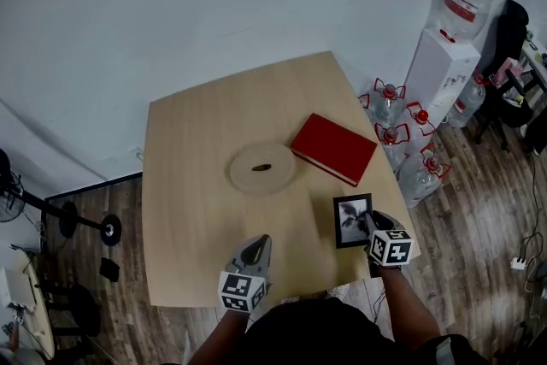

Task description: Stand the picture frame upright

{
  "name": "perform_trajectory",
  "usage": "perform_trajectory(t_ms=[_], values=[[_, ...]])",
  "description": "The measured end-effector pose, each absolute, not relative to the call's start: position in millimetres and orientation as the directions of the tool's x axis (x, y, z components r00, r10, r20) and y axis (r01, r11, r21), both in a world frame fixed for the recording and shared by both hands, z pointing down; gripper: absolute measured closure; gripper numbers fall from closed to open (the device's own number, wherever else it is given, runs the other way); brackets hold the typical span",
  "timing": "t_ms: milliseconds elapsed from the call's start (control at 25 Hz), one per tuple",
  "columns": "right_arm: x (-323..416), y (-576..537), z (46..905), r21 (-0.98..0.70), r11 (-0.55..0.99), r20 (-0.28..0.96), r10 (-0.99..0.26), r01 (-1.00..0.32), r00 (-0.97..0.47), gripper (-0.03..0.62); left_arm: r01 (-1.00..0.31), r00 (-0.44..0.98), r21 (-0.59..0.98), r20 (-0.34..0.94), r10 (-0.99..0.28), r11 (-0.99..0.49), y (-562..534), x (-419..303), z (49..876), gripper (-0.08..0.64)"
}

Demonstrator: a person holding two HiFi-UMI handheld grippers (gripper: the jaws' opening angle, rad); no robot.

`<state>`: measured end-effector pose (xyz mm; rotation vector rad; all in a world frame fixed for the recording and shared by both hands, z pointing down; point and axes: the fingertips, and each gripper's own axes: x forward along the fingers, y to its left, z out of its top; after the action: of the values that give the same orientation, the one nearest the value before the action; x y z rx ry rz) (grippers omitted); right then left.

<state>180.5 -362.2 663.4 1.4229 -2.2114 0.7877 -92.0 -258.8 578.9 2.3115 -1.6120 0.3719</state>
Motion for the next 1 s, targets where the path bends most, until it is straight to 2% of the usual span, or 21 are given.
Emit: perform_trajectory(t_ms=[640,840,1000], values=[[-10,-413,663,-0.276,0.581,0.550,-0.558,-0.766,-0.621,0.525,-0.994,0.043,0.110,0.438,-0.898,0.006,-199,-214,590,0.560],[-51,-412,673,-0.275,0.608,0.558,-0.530,-0.745,-0.638,0.523,-0.990,-0.031,0.112,0.452,-0.892,0.091,-175,-242,596,0.560],[-69,-416,683,-0.259,0.598,0.550,-0.554,-0.758,-0.625,0.524,-0.986,-0.057,0.117,0.443,-0.895,0.121,-167,-251,602,0.560]])
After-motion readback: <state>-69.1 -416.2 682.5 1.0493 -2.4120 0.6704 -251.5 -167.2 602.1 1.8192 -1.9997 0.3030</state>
